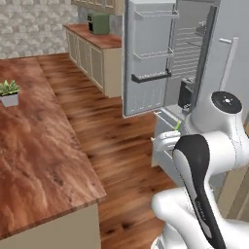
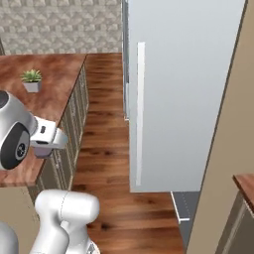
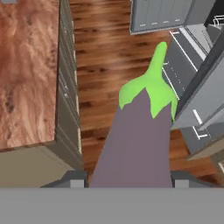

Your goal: Place the beer on the top shelf of the fridge to keep it out of children's reach, and place the eggplant and mango on lower shelves for easy access.

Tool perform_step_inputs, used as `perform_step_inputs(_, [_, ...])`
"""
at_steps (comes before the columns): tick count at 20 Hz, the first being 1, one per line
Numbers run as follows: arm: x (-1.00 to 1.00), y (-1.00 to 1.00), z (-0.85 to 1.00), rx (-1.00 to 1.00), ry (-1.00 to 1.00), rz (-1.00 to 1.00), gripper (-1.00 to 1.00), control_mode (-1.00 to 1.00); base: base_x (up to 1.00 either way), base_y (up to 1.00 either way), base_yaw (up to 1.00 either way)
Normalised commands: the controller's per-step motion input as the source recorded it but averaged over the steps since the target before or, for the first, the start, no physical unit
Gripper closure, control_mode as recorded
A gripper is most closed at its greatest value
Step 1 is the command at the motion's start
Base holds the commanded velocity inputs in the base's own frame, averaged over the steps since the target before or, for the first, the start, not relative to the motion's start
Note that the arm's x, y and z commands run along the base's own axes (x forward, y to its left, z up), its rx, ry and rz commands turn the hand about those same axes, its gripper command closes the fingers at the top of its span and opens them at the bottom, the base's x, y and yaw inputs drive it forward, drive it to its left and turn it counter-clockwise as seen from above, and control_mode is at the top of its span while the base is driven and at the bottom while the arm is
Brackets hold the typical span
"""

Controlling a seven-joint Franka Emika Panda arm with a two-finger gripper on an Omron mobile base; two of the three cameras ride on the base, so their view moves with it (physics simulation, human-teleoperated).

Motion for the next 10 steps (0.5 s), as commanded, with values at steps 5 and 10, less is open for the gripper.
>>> perform_step_inputs(5, [0.0,0.0,0.0,0.0,0.0,0.0,1.0,1.0,0.51,0.46,0.16])
perform_step_inputs(10, [0.0,0.0,0.0,0.0,0.0,0.0,1.0,1.0,0.57,-0.01,0.0])
